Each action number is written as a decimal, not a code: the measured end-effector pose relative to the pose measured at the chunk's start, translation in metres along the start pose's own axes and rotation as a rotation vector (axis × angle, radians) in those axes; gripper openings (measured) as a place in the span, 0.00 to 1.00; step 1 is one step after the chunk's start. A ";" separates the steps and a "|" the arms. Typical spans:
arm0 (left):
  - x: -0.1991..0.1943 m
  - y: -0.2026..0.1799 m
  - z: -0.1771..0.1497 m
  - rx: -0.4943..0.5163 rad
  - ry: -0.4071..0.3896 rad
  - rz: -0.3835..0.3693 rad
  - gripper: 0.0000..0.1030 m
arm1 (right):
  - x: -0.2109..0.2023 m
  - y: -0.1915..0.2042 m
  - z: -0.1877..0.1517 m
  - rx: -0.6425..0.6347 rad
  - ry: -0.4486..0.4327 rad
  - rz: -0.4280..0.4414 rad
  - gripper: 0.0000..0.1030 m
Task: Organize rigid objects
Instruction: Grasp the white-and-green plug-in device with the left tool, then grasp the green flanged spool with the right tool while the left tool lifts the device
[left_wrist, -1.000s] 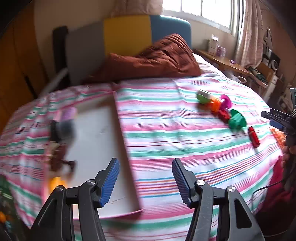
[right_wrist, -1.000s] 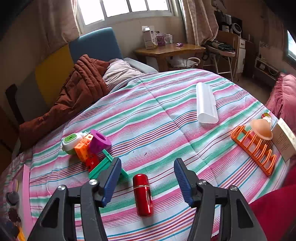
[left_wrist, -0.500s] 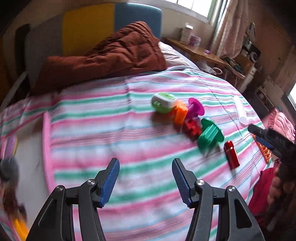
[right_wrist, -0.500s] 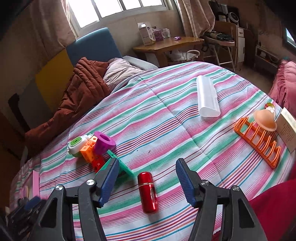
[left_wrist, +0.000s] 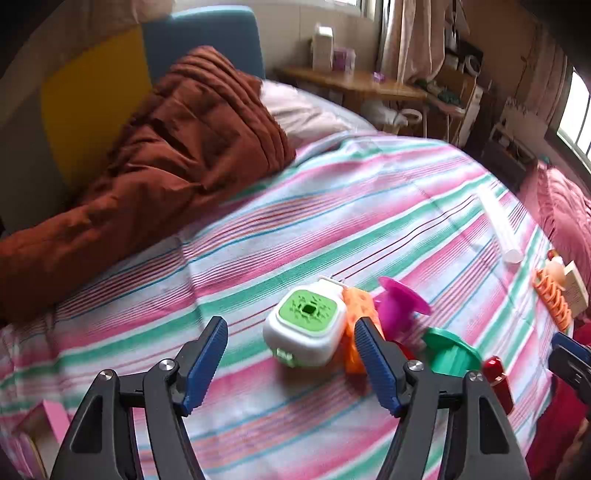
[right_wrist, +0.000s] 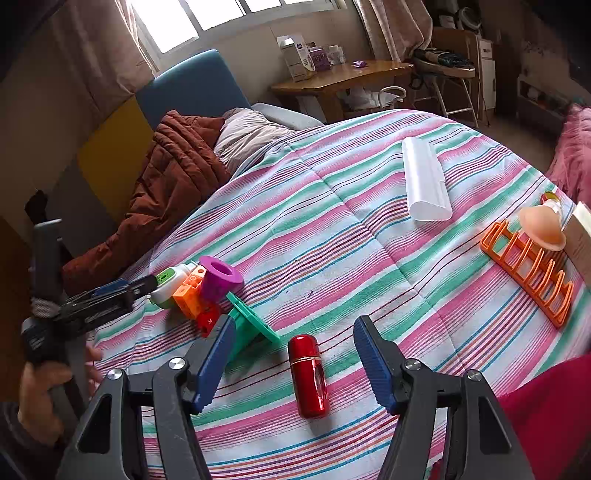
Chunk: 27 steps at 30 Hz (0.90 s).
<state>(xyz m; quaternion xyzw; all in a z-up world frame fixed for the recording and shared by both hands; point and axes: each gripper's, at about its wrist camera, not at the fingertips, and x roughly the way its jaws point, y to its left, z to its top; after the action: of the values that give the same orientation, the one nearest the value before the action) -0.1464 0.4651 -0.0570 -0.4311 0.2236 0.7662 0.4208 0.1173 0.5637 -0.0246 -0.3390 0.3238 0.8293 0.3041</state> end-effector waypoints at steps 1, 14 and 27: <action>0.007 -0.001 0.003 0.012 0.014 -0.005 0.70 | 0.000 -0.001 0.001 0.003 0.000 0.002 0.65; 0.029 0.006 -0.023 -0.025 0.059 -0.043 0.51 | -0.004 -0.025 0.010 0.089 -0.036 -0.036 0.65; -0.052 0.012 -0.142 -0.173 0.004 -0.017 0.51 | 0.006 -0.016 0.007 0.049 0.006 0.024 0.61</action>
<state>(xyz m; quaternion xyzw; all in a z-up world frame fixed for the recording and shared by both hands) -0.0752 0.3344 -0.0880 -0.4694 0.1537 0.7781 0.3881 0.1226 0.5799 -0.0304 -0.3301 0.3491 0.8236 0.3014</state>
